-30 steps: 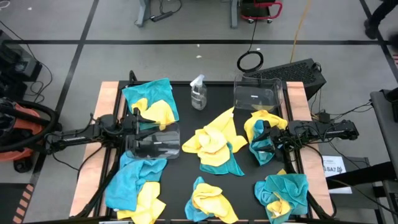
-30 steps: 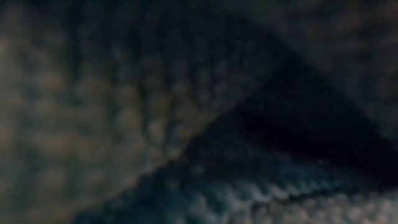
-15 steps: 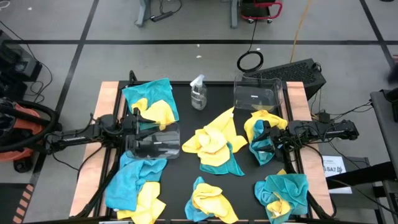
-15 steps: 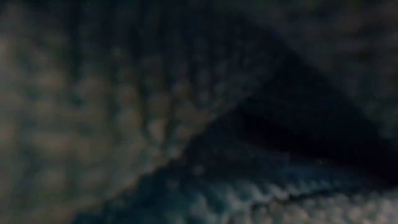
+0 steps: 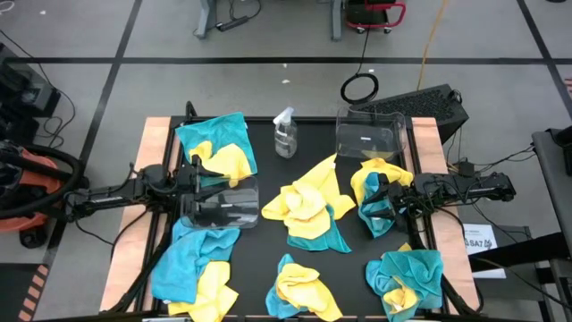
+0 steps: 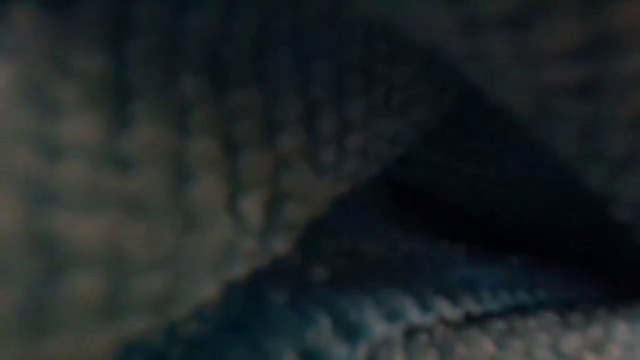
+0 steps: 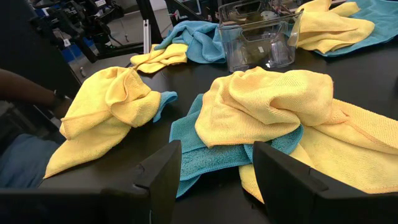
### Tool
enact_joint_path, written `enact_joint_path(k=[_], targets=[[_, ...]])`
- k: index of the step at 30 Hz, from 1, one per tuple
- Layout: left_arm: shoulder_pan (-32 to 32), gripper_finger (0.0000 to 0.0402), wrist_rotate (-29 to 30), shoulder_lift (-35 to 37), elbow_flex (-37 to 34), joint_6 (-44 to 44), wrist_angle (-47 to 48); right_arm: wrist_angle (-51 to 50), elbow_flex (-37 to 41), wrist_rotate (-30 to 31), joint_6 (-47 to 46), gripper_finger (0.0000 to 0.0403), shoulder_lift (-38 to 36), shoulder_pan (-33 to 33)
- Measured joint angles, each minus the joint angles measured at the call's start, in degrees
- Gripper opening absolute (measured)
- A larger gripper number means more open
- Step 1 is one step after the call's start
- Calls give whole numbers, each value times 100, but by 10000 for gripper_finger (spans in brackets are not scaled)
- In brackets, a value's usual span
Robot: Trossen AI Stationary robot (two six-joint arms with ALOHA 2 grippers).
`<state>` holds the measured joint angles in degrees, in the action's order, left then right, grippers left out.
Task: Sort microfiber towel by color & place in baskets
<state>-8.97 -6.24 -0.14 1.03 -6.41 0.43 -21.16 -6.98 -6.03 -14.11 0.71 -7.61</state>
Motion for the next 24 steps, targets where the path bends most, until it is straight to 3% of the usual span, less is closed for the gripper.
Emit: enact_joint_path(k=[24], targets=[[1, 221, 0, 0, 1, 1, 1, 20, 0, 12, 266, 192, 2, 1]])
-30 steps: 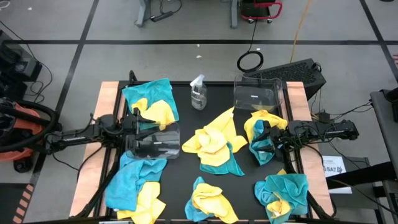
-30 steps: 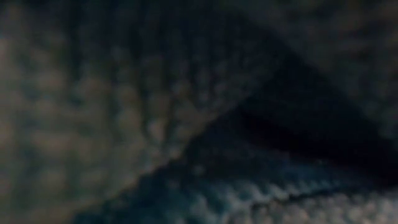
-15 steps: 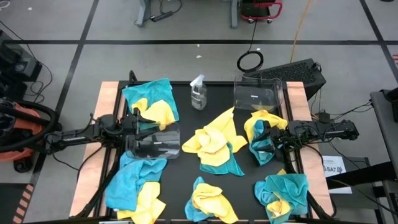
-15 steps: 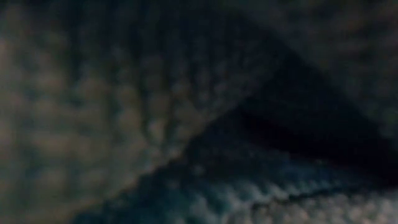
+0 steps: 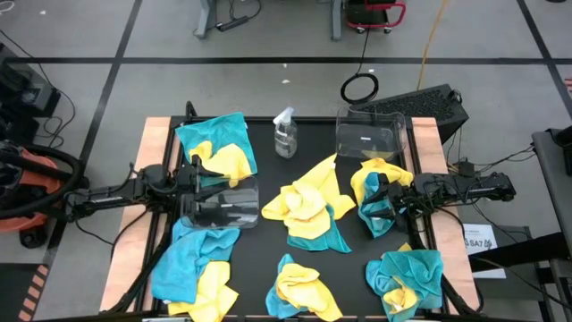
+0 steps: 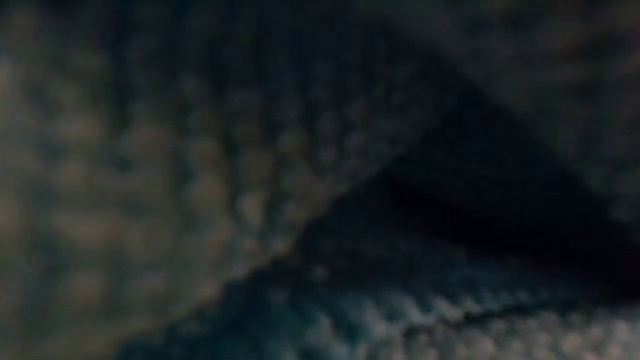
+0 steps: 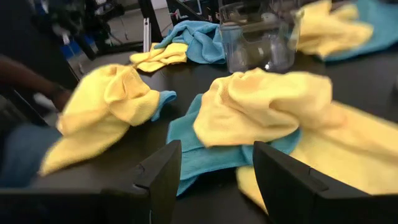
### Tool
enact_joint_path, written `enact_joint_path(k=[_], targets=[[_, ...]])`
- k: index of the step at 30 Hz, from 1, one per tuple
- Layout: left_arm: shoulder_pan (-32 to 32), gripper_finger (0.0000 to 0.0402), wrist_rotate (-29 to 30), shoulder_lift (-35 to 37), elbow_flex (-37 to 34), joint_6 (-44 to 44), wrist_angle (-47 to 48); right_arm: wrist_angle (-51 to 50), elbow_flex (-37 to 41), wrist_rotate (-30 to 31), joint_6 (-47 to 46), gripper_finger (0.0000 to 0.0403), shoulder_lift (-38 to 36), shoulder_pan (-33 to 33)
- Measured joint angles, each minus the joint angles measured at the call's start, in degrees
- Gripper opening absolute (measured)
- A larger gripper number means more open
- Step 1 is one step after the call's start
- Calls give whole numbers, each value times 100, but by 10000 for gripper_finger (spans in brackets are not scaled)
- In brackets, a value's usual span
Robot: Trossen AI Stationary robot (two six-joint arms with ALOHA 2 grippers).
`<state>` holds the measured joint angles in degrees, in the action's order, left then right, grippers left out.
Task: Sort microfiber towel by color & place in baskets
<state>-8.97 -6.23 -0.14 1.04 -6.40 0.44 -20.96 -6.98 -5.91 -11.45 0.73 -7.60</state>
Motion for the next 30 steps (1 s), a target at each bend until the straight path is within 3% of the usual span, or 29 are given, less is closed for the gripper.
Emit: enact_joint_path(k=[4, 10, 15, 21, 30], targets=[[1, 221, 0, 0, -2, -1, -1, 171, 0, 4, 792, 192, -2, -2], [0, 221, 2, 0, -2, -2, 0, 132, 0, 9, 835, 192, -2, -2], [0, 221, 1, 0, -1, -1, -2, 287, 0, 119, 2793, 192, 0, 0], [0, 221, 0, 0, -1, 0, -2, 737, 0, 349, 4084, 192, -2, 0], [-1, 221, 1, 0, -1, -1, -2, 1173, 0, 531, 4685, 192, 9, 0]])
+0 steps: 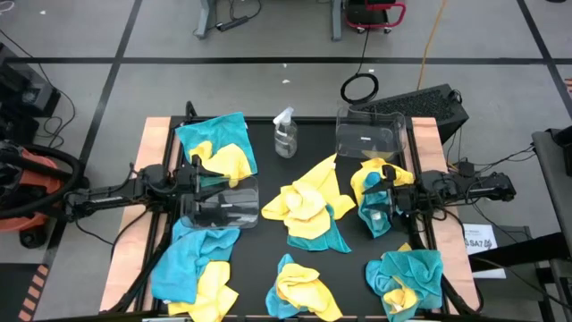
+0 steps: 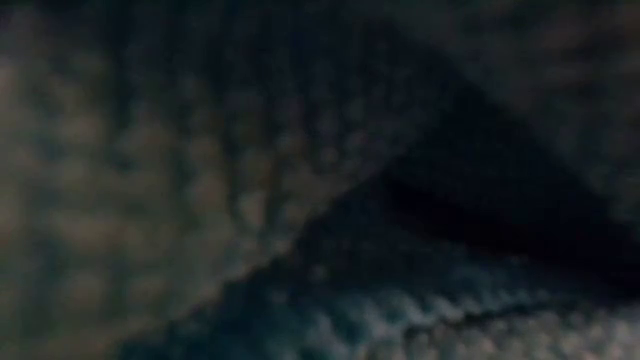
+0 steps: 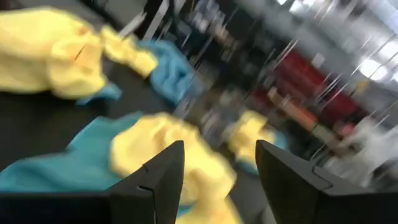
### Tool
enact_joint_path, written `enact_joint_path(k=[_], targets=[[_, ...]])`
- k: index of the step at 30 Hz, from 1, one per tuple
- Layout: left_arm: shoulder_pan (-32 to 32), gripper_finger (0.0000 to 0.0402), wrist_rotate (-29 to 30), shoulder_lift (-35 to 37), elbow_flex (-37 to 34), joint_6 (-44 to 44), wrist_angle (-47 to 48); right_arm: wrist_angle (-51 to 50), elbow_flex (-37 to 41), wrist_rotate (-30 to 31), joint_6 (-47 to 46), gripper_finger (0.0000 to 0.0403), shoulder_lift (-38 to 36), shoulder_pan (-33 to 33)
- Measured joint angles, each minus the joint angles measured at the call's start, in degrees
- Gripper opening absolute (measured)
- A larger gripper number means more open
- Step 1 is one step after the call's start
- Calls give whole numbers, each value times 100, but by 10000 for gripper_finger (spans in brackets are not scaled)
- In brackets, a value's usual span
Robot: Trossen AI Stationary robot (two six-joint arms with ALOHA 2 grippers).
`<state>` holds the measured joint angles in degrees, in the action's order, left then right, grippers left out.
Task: Sort microfiber towel by color & place in baskets
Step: Put the yellow towel into the top transparent bin
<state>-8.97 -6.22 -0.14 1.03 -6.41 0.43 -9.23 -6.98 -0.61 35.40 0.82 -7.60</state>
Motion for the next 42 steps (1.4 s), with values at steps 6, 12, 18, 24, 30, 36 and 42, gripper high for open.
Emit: enact_joint_path(k=[6, 12, 18, 24, 30, 36, 42], targets=[[0, 221, 0, 0, -1, 1, 0, 1477, 0, -1089, -226, 192, 0, 0], [1, 221, -1, 0, 0, -1, 0, 2792, 0, -1124, -912, 192, 4, -2], [1, 221, 0, 0, -1, -1, 0, 3837, 0, -448, -2044, 192, 4, -2], [2, 221, 1, 0, 1, -1, 0, 2070, -837, -29, -2379, 192, 53, -2], [1, 221, 1, 0, -1, 0, 0, 972, -1975, 517, -2655, 192, 868, -2], [1, 221, 1, 0, 1, -1, 2, -240, -3228, 809, -2472, 192, 2183, 2], [1, 221, 1, 0, 0, 0, 0, -1683, -4288, 988, -2573, 192, 3457, 2]])
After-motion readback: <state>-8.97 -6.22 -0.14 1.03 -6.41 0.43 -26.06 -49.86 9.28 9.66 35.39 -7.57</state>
